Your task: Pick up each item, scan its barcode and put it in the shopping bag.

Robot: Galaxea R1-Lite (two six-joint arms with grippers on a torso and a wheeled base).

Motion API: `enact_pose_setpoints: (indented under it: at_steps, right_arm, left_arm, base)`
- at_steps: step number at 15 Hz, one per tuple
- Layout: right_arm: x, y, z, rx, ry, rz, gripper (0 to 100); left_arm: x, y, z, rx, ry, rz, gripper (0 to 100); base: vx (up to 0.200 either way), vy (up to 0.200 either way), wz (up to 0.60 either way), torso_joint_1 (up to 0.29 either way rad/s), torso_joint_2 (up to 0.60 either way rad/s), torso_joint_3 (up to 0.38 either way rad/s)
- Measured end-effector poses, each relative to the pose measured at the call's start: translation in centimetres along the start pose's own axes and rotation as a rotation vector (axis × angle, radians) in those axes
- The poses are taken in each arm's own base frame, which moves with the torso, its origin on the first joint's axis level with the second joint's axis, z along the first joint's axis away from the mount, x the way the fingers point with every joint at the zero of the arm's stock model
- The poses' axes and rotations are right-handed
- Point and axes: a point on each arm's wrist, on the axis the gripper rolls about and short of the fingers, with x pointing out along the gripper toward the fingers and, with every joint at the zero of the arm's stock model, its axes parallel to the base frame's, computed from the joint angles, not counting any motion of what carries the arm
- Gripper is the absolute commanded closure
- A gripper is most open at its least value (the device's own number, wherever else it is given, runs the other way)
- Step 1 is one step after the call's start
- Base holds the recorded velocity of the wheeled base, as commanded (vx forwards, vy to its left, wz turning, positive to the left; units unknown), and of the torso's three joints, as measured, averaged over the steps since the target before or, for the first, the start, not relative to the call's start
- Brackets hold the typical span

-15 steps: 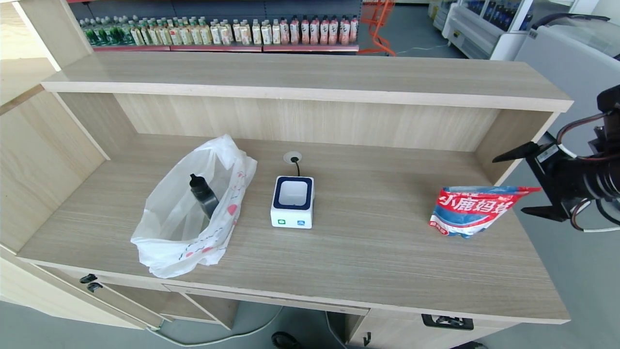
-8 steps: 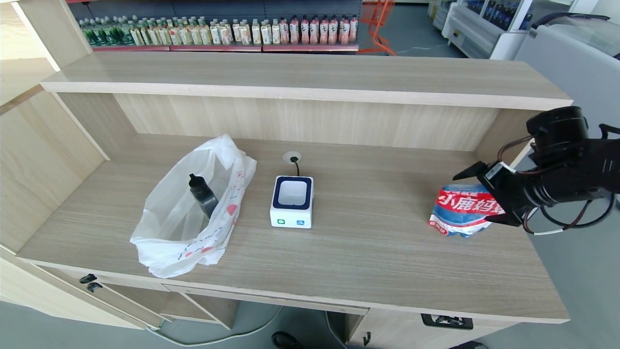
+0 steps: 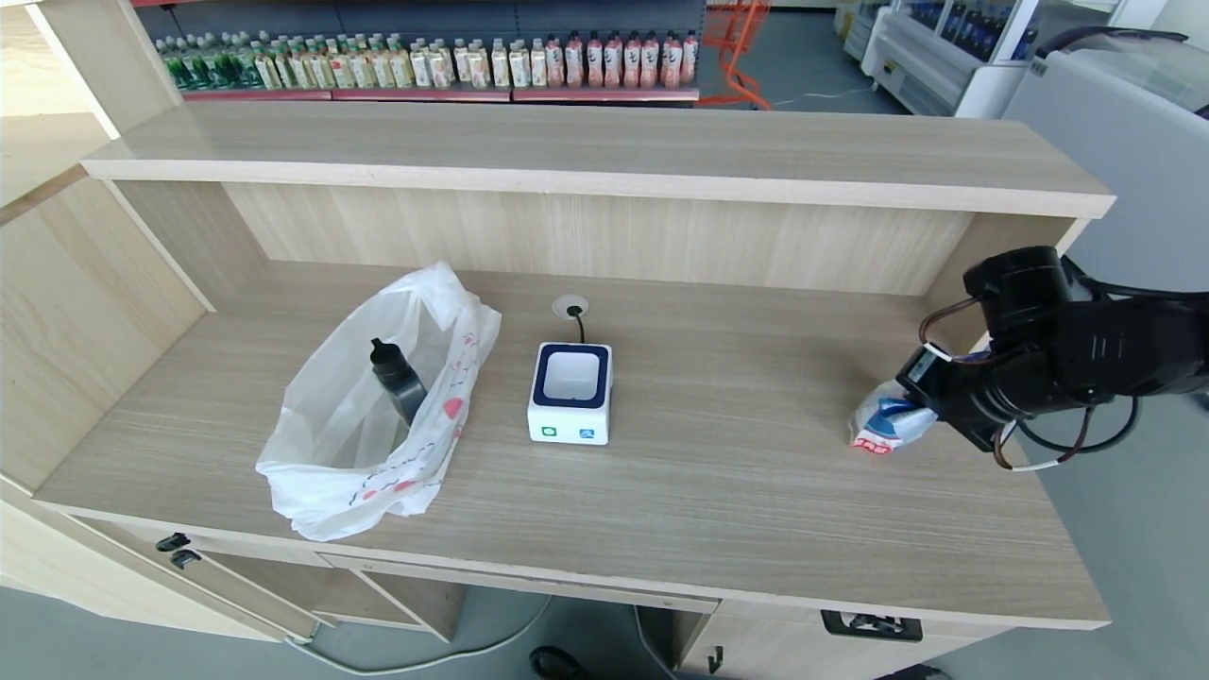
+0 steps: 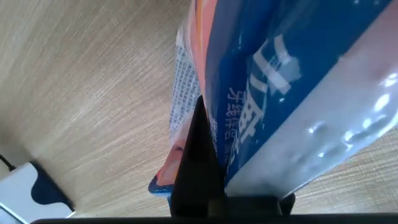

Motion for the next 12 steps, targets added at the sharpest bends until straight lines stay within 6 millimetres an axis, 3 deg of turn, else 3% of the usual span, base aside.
enact_pose_setpoints:
  at_steps: [4,6,9,12]
  right_arm:
    - [-1.0,0.6,0.5,-0.187,-0.059,0.055,100]
    - [-4.0,0.9,1.0,-0.344,-0.076,0.196,100]
    - [-10.0,0.5,0.5,-0.61,-0.018,0.589,100]
    - [-13.5,0.1,-0.9,-0.708,0.08,0.902,100]
  left_arm:
    - [0.0,0.0,0.0,0.0,0.0,0.0,0]
    - [0.0,0.0,0.0,0.0,0.0,0.0,0]
    - [0.0,0.0,0.0,0.0,0.0,0.0,0]
    - [0.0,0.0,0.0,0.0,0.0,0.0,0]
  base:
    - [0.0,0.0,0.0,0.0,0.0,0.0]
    - [0.0,0.0,0.0,0.0,0.0,0.0]
    - [0.0,0.0,0.0,0.0,0.0,0.0]
    - [0.0,0.0,0.0,0.0,0.0,0.0]
